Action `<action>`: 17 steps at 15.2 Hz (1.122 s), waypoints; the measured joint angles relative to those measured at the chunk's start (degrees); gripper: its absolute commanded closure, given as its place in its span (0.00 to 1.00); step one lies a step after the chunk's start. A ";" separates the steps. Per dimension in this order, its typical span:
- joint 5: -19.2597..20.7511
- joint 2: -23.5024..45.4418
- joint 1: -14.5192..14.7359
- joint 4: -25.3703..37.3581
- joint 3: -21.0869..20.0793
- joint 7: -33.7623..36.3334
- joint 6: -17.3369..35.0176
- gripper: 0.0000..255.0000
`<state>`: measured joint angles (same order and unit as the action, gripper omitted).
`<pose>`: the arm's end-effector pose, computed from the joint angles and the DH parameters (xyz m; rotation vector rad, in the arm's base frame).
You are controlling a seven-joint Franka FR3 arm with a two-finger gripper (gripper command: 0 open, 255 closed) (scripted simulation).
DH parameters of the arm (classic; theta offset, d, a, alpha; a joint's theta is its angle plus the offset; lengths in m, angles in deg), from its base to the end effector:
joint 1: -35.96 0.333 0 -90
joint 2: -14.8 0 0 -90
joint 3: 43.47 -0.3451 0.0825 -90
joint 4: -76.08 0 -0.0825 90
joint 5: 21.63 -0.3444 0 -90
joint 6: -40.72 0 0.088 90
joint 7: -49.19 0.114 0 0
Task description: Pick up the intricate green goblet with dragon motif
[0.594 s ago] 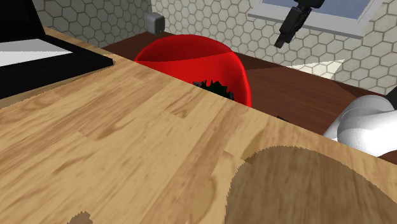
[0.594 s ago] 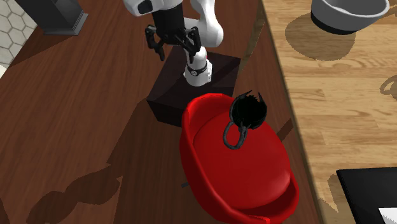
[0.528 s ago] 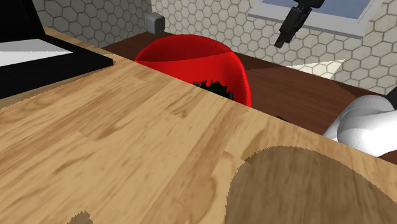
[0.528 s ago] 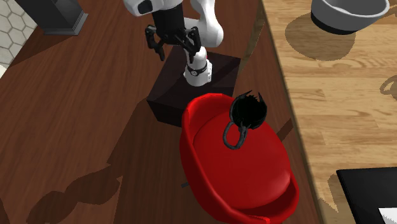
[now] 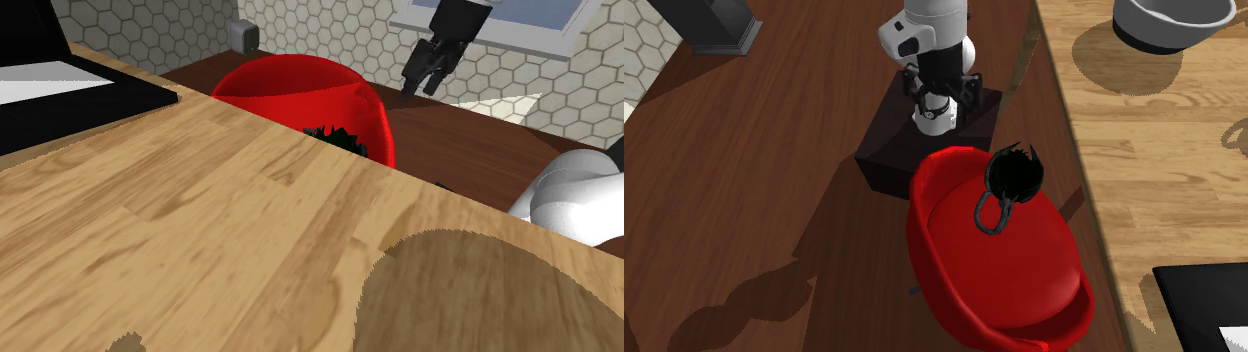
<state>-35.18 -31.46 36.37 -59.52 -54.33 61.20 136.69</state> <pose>0.2431 0.0972 0.6093 -3.0197 0.1138 -0.1326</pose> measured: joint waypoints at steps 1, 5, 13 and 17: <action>-1.03 0.37 0.00 -0.21 -1.42 2.23 0.73 0.00; -4.53 3.75 -0.51 0.75 -6.92 10.74 3.86 0.00; -8.94 10.61 -1.46 1.49 -16.26 23.36 11.68 0.00; -9.60 10.99 -1.32 -1.18 -17.09 23.13 14.74 0.00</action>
<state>-44.78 -20.47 35.05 -60.70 -71.41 84.33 151.43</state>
